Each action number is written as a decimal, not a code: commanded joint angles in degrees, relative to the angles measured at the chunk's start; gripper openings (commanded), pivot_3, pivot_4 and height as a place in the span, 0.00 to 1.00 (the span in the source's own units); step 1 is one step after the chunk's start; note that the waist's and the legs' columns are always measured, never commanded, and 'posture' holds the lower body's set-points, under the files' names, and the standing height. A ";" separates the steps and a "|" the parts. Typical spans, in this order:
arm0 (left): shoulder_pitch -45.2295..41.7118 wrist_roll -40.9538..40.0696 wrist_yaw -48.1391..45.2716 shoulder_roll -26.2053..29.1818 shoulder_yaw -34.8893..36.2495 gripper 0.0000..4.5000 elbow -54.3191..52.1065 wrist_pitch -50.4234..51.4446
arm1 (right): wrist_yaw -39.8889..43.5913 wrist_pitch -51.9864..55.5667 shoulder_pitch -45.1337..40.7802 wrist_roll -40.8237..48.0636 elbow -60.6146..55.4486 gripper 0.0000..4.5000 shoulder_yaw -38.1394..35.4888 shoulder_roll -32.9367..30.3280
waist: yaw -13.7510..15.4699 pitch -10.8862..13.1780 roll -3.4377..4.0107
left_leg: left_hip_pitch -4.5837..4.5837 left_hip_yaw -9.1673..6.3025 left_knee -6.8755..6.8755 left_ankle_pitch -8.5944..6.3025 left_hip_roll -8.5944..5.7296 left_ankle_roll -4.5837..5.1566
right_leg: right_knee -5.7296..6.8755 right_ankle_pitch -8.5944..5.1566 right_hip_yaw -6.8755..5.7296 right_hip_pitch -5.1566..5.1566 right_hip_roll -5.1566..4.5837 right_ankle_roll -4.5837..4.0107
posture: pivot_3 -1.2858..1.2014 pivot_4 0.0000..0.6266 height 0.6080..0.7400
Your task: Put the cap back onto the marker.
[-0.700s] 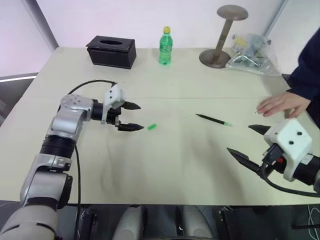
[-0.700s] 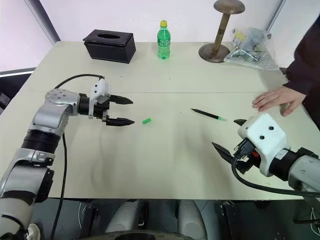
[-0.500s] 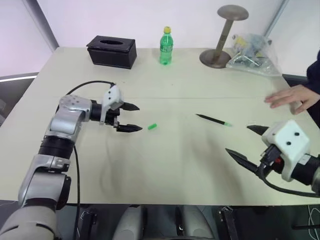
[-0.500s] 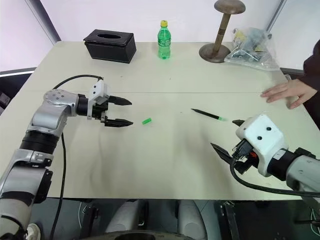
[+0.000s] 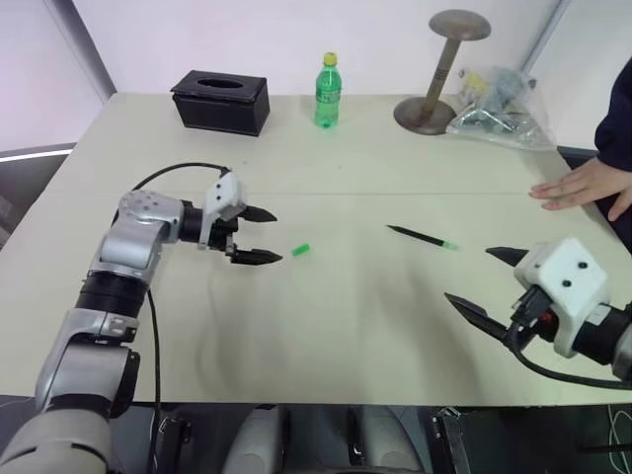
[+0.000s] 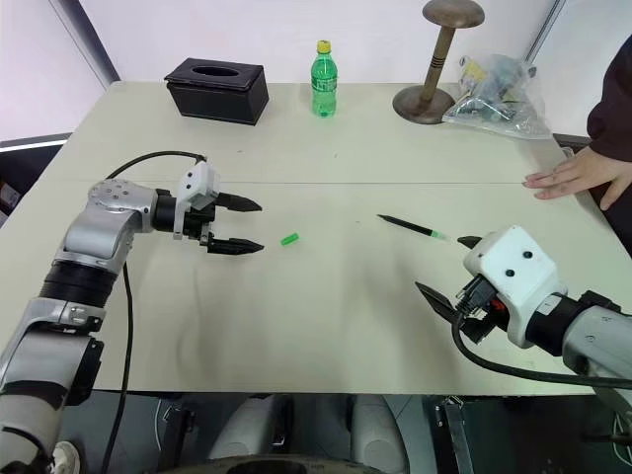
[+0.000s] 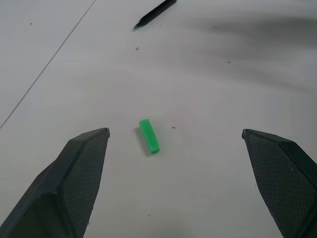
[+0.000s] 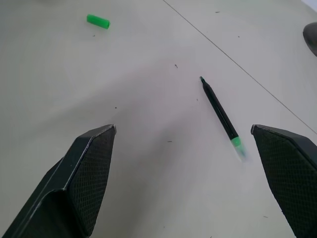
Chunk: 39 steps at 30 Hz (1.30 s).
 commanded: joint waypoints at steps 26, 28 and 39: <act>2.45 10.28 22.05 -12.16 -2.02 1.00 12.38 -20.02 | -6.23 -3.06 1.04 -1.08 -1.80 0.99 4.08 1.69 | 0.18 -0.01 0.00 | 0.00 0.00 0.06 0.00 -0.02 0.00 | 0.02 0.00 0.00 0.02 -0.02 0.00 | 0.52 0.24 1.00; 2.05 10.81 22.85 -13.03 -2.02 1.00 14.64 -21.62 | -7.45 -3.87 1.63 -0.48 -1.80 0.99 4.52 1.45 | 0.25 -0.01 -0.01 | 0.01 0.00 0.06 0.00 -0.02 0.00 | 0.02 0.00 0.00 0.03 -0.03 0.00 | 0.52 0.24 1.00; -0.79 12.51 21.64 -16.52 -3.33 1.00 23.36 -26.09 | -14.34 -8.56 6.98 3.40 -1.80 0.99 3.88 -0.94 | 1.46 -0.03 -0.02 | 0.07 -0.01 0.12 -0.01 -0.05 0.01 | -0.01 0.01 -0.06 0.18 -0.06 0.02 | 0.52 0.24 1.00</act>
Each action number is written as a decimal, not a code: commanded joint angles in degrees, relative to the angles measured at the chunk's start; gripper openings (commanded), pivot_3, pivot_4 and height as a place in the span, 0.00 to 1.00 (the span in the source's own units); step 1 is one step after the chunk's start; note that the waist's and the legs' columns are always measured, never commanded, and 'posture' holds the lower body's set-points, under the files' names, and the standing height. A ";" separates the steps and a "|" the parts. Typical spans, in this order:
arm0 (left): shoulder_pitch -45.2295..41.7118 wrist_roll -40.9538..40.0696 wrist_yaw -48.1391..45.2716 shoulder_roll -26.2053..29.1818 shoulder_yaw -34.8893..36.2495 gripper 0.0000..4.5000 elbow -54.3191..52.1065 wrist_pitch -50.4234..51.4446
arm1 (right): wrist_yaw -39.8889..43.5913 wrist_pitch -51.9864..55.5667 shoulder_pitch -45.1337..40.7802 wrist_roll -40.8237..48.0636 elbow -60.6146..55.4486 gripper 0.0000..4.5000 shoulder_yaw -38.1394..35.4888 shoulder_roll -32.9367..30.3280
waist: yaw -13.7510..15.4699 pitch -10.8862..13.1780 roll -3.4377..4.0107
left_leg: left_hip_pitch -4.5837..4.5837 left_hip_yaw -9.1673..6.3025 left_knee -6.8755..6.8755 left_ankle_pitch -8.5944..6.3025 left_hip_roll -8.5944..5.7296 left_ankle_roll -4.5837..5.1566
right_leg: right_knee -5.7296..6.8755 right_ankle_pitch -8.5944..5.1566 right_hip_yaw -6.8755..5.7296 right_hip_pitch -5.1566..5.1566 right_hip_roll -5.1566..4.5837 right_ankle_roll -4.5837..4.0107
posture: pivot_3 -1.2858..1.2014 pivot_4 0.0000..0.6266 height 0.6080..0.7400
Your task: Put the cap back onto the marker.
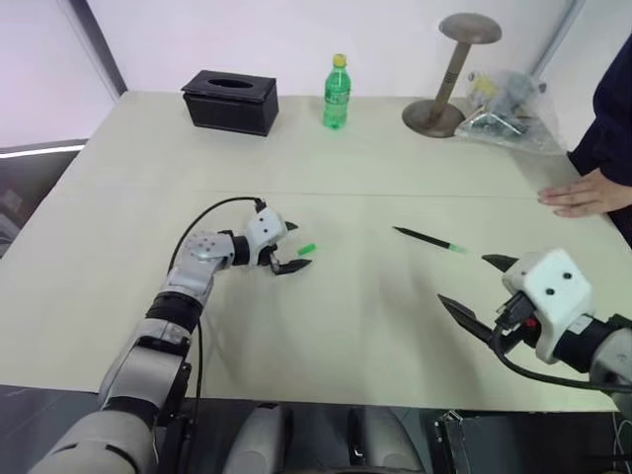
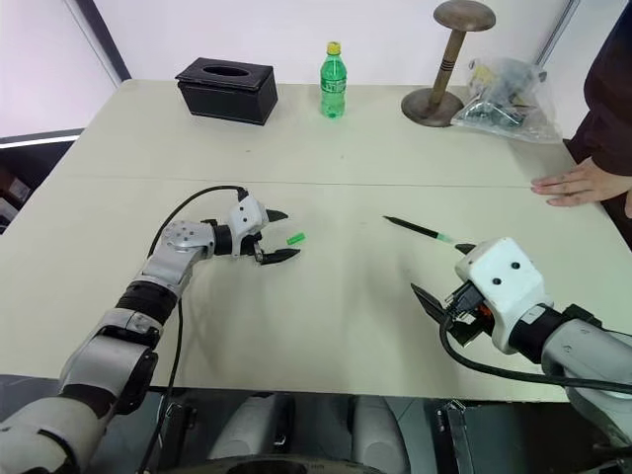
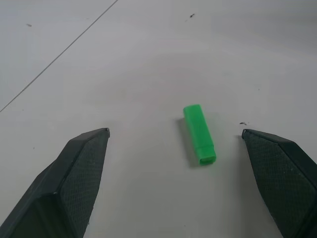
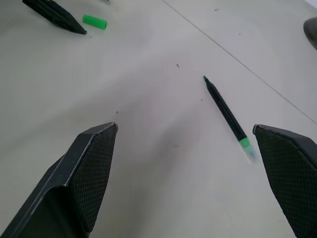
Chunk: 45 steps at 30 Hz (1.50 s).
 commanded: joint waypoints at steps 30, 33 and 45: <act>-3.84 -2.95 -7.91 0.37 2.33 0.01 2.72 -4.09 | -4.21 -3.67 0.02 2.11 0.50 1.00 -1.43 -5.33 | -0.41 -0.01 -0.02 | 0.08 -0.15 0.03 0.02 0.01 0.07 | -0.07 0.03 -0.14 0.16 0.06 0.05 | 0.52 0.24 1.00; -5.34 -4.16 -11.34 1.72 2.73 0.01 1.96 -4.18 | -1.64 -4.48 -3.36 0.07 3.57 1.00 0.26 -5.72 | -0.32 0.00 -0.03 | 0.06 -0.14 0.04 0.02 0.00 0.07 | -0.07 0.03 -0.14 0.15 0.05 0.05 | 0.52 0.24 1.00; -12.17 -8.67 -22.68 4.80 3.50 0.01 -5.46 3.09 | 18.48 -18.49 -27.03 -11.13 36.63 1.00 23.20 -1.42 | -1.44 0.04 -0.05 | -0.01 -0.07 0.00 0.02 -0.03 0.08 | -0.14 0.03 -0.13 0.08 0.07 0.04 | 0.52 0.24 1.00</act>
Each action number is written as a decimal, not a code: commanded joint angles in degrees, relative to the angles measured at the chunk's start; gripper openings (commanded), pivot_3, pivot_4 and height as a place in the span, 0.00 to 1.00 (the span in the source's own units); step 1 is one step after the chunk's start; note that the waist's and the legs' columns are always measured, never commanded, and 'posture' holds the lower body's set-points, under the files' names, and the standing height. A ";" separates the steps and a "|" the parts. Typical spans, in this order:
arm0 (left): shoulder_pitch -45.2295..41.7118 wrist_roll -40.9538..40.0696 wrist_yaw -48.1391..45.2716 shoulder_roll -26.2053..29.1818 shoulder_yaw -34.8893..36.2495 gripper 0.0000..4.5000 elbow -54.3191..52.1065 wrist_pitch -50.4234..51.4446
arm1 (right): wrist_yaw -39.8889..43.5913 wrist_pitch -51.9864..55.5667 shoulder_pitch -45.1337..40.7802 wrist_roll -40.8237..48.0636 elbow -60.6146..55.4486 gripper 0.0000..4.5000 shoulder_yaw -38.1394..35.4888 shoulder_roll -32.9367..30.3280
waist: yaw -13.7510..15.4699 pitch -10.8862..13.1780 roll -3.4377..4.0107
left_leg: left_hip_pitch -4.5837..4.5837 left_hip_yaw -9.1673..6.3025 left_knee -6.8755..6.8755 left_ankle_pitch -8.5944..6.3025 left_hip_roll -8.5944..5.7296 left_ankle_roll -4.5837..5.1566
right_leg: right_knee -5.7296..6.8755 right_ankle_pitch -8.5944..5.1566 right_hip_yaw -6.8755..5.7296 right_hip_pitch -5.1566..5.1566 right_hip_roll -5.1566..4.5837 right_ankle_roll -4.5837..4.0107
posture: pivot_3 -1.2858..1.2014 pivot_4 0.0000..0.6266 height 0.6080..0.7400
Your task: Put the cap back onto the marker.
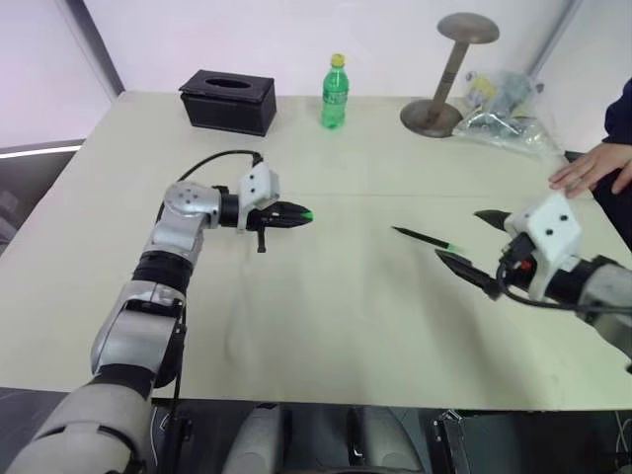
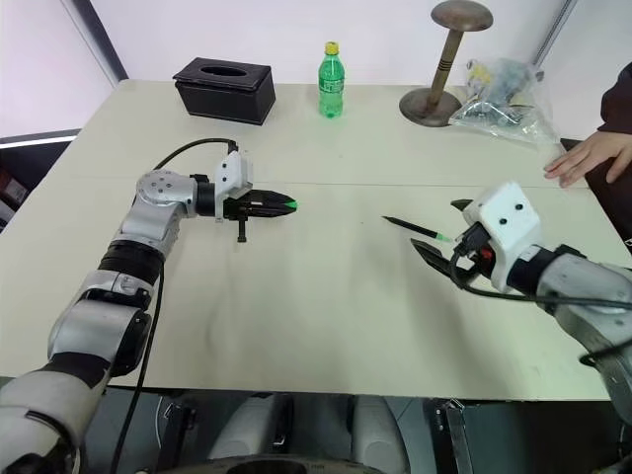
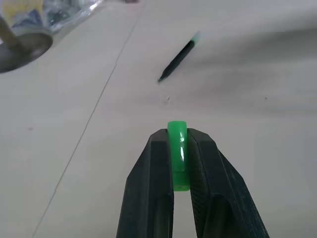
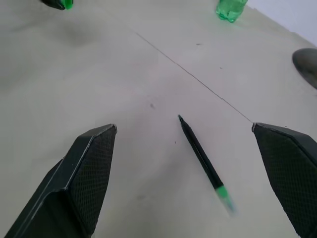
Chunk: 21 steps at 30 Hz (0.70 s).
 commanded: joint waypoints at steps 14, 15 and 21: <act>3.10 -2.77 0.85 3.00 1.32 0.01 -16.34 7.71 | 24.94 -19.35 -22.92 -18.29 45.07 1.00 15.53 4.94 | -0.75 0.02 0.05 | -0.01 0.07 0.00 0.01 0.02 -0.01 | 0.04 0.00 0.10 -0.10 -0.01 0.00 | 0.52 0.24 1.00; 3.64 -2.80 1.27 3.23 1.33 0.01 -17.32 8.10 | 25.95 -20.21 -24.60 -19.13 47.81 1.00 15.93 5.45 | -0.82 0.02 0.05 | -0.01 0.08 0.01 0.01 0.03 -0.01 | 0.06 0.00 0.11 -0.12 -0.02 0.00 | 0.52 0.24 1.00; 6.40 -3.32 3.56 4.80 1.66 0.01 -22.33 10.15 | 29.79 -25.77 -31.11 -24.05 59.10 1.00 17.68 8.06 | -0.74 0.03 0.07 | -0.03 0.10 -0.01 0.01 0.03 -0.02 | 0.06 0.00 0.14 -0.18 -0.02 0.00 | 0.52 0.24 1.00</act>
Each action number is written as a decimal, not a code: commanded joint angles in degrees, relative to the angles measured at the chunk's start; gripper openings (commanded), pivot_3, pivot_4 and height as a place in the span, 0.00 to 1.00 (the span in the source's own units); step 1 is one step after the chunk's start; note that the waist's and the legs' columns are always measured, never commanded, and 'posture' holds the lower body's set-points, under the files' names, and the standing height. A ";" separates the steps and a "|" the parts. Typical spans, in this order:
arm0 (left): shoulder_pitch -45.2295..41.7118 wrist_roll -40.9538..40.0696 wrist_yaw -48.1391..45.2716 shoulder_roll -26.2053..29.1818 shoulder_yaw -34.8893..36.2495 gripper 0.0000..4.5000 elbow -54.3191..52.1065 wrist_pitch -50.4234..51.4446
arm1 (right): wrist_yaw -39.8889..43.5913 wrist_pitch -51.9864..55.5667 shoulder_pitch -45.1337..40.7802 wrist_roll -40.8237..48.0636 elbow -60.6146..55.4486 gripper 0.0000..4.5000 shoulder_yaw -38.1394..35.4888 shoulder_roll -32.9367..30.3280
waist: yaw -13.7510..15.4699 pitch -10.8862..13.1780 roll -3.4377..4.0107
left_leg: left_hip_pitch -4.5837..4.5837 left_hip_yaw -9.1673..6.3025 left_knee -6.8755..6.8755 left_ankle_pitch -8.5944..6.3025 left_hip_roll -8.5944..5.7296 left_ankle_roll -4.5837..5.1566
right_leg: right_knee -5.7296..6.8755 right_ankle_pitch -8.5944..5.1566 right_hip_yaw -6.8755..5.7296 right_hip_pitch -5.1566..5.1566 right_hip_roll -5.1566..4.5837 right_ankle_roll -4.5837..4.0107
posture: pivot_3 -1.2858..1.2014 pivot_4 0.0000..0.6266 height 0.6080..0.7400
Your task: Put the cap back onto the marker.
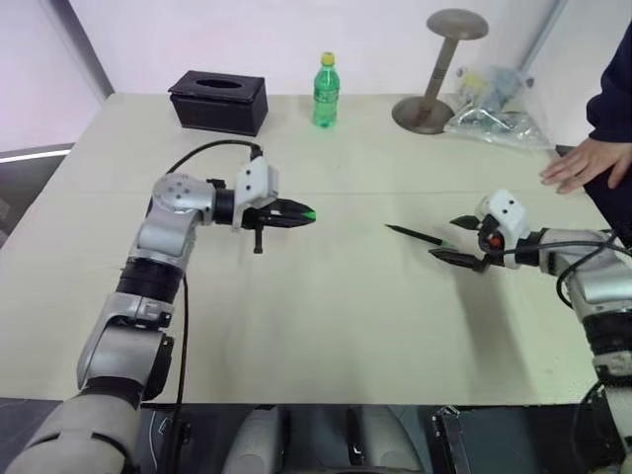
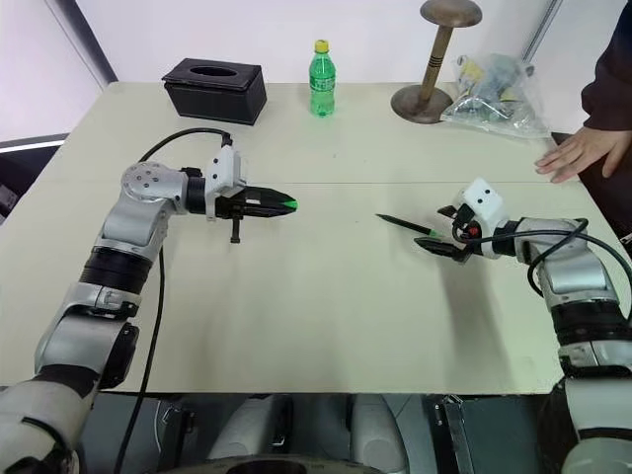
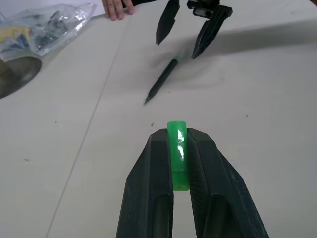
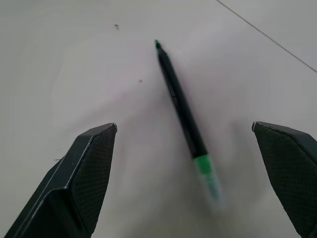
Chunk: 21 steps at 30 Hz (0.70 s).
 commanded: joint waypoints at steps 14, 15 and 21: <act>4.16 -2.79 4.30 3.93 1.59 0.01 -9.95 4.21 | 4.84 -11.06 -9.82 -8.32 19.91 1.00 0.69 5.04 | -0.06 0.01 0.05 | 0.00 0.08 0.00 0.01 -0.01 -0.02 | 0.02 0.00 0.09 -0.05 -0.02 0.00 | 0.52 0.24 1.00; 4.21 -2.84 4.39 4.02 1.60 0.01 -10.05 4.31 | 5.05 -11.30 -9.92 -8.50 20.46 1.00 0.64 5.12 | -0.07 0.01 0.05 | 0.00 0.08 -0.01 0.01 -0.01 -0.02 | 0.02 0.00 0.08 -0.06 -0.02 0.00 | 0.52 0.24 1.00; 4.43 -3.09 4.87 4.33 1.33 0.01 -10.42 4.40 | 5.79 -12.15 -9.88 -9.00 22.04 1.00 0.45 5.48 | -0.05 0.01 0.05 | 0.00 0.08 0.00 0.01 0.00 -0.02 | 0.03 0.00 0.09 -0.06 -0.02 0.00 | 0.52 0.24 1.00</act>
